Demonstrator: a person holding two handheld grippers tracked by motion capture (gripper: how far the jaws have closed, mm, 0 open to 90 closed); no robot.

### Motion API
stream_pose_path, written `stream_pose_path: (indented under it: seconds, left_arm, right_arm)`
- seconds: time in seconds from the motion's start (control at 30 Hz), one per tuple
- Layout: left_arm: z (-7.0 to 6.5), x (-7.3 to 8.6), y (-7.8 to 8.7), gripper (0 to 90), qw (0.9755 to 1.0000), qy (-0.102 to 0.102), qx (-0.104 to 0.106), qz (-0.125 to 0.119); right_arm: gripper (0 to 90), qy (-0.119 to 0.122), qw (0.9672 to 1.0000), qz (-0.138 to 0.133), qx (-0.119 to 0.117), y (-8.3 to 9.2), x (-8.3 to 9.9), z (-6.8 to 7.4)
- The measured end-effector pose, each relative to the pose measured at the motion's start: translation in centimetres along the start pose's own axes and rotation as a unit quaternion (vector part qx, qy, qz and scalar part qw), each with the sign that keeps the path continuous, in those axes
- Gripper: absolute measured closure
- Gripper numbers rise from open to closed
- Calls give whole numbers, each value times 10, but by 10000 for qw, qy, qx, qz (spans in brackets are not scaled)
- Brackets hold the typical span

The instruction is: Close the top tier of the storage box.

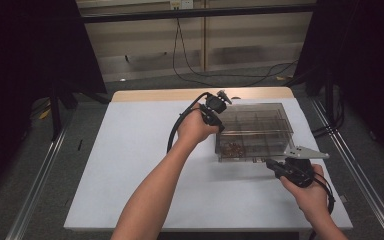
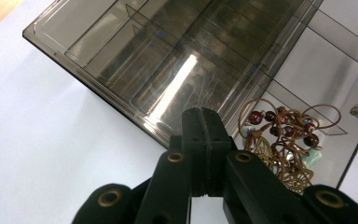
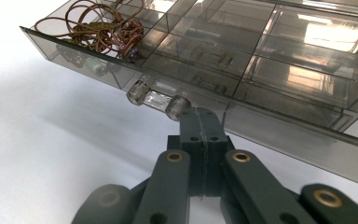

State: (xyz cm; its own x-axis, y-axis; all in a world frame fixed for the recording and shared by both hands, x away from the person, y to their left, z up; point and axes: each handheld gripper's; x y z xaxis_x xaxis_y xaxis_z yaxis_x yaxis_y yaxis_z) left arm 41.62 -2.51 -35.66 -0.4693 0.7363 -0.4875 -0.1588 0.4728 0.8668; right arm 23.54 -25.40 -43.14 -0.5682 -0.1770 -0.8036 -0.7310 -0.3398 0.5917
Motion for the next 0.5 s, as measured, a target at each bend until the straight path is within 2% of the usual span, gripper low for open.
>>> stream_pose_path:
  seconds: [0.5]
  left_arm:
    - [-1,0,0,900,10000,-13,-57,20]
  right_arm:
    - [900,3,10000,-56,44,-7,-4,-2]
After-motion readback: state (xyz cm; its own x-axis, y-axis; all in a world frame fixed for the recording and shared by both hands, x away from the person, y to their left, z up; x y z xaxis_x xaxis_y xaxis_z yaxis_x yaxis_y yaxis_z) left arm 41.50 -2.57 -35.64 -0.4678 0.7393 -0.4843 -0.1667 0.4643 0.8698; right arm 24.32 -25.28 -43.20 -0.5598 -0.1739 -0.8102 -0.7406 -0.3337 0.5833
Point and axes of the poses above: each handheld gripper's, and its own axes: y roughly backward along the jaws, x roughly out of its underside, z roughly to its left, and after that the axes turned 1 degree about x, right-handed
